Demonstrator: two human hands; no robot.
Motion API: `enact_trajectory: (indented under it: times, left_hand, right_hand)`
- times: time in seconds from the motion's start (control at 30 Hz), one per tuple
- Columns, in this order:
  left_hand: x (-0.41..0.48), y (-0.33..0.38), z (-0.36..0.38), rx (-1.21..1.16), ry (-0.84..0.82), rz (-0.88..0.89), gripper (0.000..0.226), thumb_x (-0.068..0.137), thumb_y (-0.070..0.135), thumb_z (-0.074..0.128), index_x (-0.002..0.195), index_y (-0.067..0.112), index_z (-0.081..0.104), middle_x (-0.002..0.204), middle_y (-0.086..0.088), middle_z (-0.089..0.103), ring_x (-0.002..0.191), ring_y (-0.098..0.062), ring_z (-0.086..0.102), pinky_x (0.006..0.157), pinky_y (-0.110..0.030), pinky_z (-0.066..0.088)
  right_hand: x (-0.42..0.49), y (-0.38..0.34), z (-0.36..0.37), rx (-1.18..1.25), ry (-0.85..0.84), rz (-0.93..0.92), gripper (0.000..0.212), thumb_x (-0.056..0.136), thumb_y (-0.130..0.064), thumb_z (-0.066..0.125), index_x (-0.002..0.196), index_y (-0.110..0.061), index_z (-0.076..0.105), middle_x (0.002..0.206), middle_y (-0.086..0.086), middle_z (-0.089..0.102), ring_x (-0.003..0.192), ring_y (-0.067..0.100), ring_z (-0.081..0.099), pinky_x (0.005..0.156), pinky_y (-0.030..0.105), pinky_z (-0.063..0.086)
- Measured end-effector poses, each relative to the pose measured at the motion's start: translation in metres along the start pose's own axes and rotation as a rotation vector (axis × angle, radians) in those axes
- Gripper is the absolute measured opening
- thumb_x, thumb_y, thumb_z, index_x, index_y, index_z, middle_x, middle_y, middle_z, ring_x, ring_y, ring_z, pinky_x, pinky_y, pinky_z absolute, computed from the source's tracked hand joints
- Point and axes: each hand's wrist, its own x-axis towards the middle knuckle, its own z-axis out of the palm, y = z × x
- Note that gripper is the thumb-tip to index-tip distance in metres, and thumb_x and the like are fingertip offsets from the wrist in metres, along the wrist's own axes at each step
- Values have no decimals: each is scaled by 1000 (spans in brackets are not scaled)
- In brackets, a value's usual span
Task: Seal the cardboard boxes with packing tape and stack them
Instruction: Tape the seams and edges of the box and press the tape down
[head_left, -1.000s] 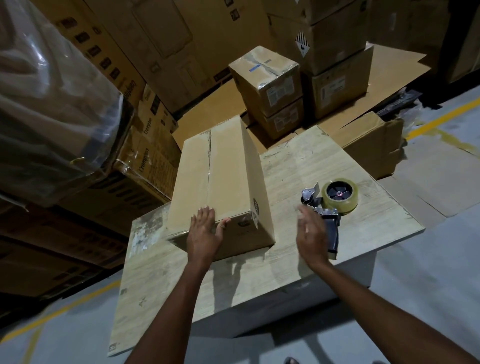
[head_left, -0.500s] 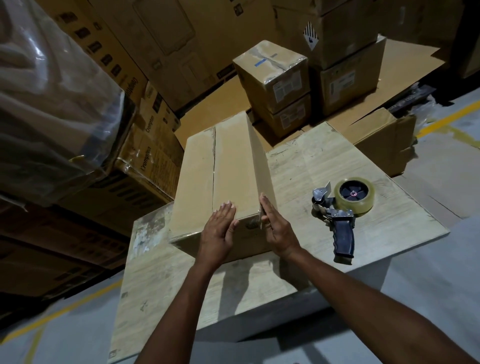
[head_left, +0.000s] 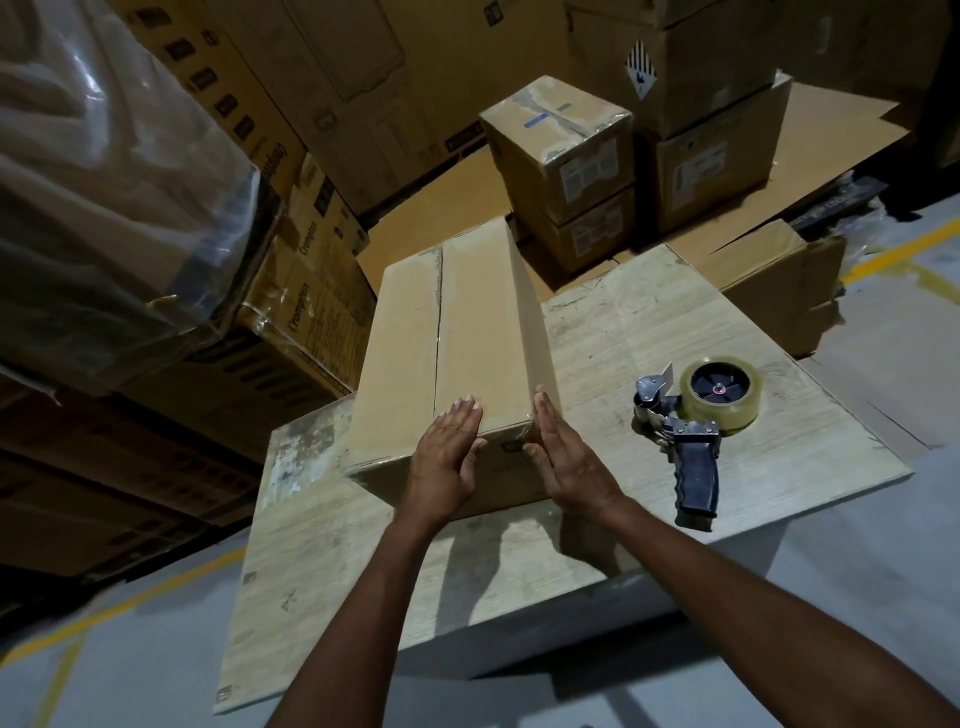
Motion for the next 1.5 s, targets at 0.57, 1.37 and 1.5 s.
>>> enact_trajectory:
  times: [0.57, 1.37, 1.5]
  left_hand:
    - [-3, 8, 2, -10, 34, -52, 56, 100, 36, 43, 151, 14, 48, 158, -5, 43, 149, -17, 36, 122, -40, 29]
    - [-36, -49, -41, -161, 27, -193, 49, 108, 30, 43, 155, 21, 32, 163, 5, 27, 156, -6, 12, 129, -33, 6]
    - [-46, -75, -45, -54, 29, -141, 49, 104, 11, 56, 151, 13, 46, 157, 7, 32, 153, -14, 24, 128, -34, 15]
  right_hand:
    - [18, -58, -14, 156, 325, 385, 74, 79, -56, 78, 131, -6, 68, 129, 9, 69, 108, 11, 71, 92, 27, 59]
    - [11, -47, -45, -244, 136, 50, 57, 99, -40, 63, 144, -5, 59, 150, 13, 55, 142, 27, 50, 113, 47, 44]
    - [16, -55, -27, -386, 173, -147, 41, 103, -27, 53, 135, -5, 66, 145, 13, 60, 140, 29, 52, 111, 47, 46]
